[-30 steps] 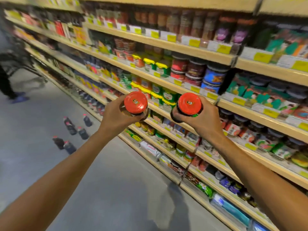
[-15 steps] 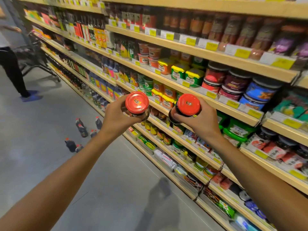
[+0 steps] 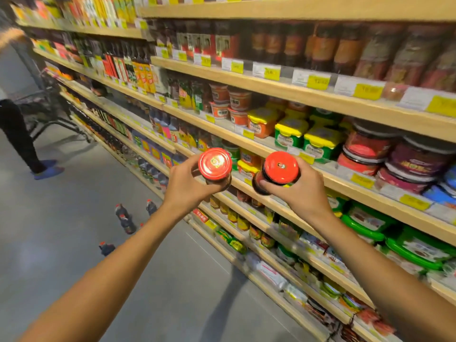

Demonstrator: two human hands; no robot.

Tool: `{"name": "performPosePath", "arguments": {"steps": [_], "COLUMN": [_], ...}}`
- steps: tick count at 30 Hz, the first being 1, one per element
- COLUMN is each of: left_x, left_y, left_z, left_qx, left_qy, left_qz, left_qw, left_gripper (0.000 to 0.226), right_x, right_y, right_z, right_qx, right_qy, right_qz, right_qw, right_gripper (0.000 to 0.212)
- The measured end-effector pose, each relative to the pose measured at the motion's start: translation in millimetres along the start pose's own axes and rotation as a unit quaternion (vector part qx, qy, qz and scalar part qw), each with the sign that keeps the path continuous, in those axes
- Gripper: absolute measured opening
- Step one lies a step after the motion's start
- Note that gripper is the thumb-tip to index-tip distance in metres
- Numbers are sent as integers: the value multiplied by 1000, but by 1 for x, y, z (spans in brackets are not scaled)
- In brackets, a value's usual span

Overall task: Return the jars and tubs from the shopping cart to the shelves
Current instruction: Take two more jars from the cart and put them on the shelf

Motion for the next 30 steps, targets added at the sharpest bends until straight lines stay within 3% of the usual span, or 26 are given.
{"name": "performPosePath", "arguments": {"steps": [5,9,12,21,30], "left_x": [-11,-22,-30,-67,-102], "left_y": [32,54,69,98,75], "left_z": [58,94,125,222,296], "left_qx": [5,32,52,132,219], "left_qy": [-2,3,24,88,131], "left_qz": [-14,-17,-33,-98,-154], "left_qw": [1000,999,998,982,955], "left_gripper": [71,68,68,62,62], "right_x": [18,35,47,82,70], "right_y": [-2,-2,5,47,113], "right_z": [60,90,106,152,183], "right_qx": [3,16,29,73,58], "right_qy": [-14,-23,-42,-151,-259], "right_qz": [-12,-13,-35,-83,-89], "right_qw": [1000,1000,998,982,960], "right_gripper": [71,84,79,73,71]}}
Point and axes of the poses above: each hand's wrist, its own z-axis towards the middle knuckle, its own x-axis out of the palm, y = z × x, the point moved 4 cm from there along z, towards the middle knuckle, and after that the axes turned 8 degrees about y, right-handed, at the moved point
